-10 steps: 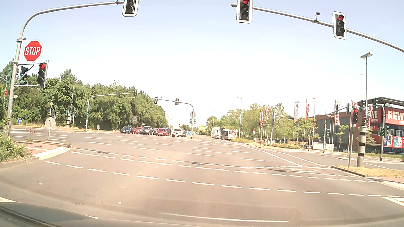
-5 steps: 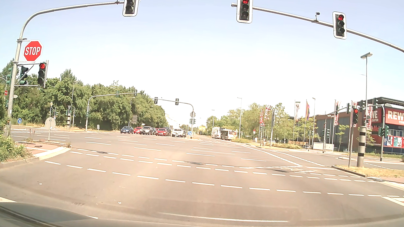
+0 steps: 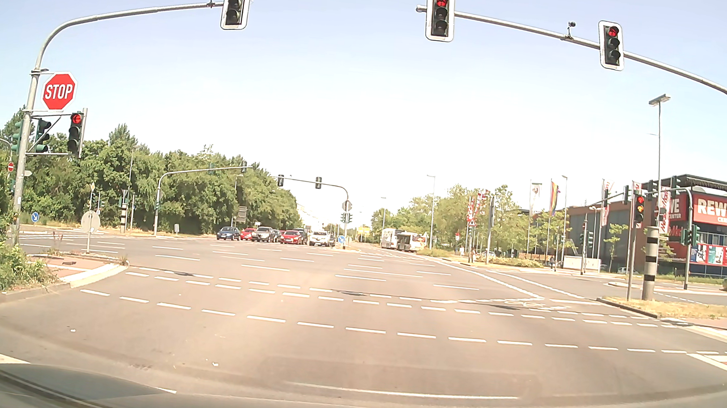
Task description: Follow the waypoints while adhering to traffic rules and regulations
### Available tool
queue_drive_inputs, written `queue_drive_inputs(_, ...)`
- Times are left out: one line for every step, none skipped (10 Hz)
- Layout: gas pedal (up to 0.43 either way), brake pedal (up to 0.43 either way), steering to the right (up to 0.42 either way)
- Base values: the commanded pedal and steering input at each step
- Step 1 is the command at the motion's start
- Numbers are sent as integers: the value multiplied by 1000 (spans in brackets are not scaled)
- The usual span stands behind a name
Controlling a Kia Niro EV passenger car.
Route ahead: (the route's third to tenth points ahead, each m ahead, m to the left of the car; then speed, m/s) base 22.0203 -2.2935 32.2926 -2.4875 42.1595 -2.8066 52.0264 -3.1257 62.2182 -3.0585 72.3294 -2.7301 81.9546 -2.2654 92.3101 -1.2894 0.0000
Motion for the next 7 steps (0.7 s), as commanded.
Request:
queue_drive_inputs(0, 293, -4)
queue_drive_inputs(0, 293, -4)
queue_drive_inputs(0, 293, -5)
queue_drive_inputs(0, 293, -4)
queue_drive_inputs(0, 293, -4)
queue_drive_inputs(0, 293, -4)
queue_drive_inputs(0, 293, -4)
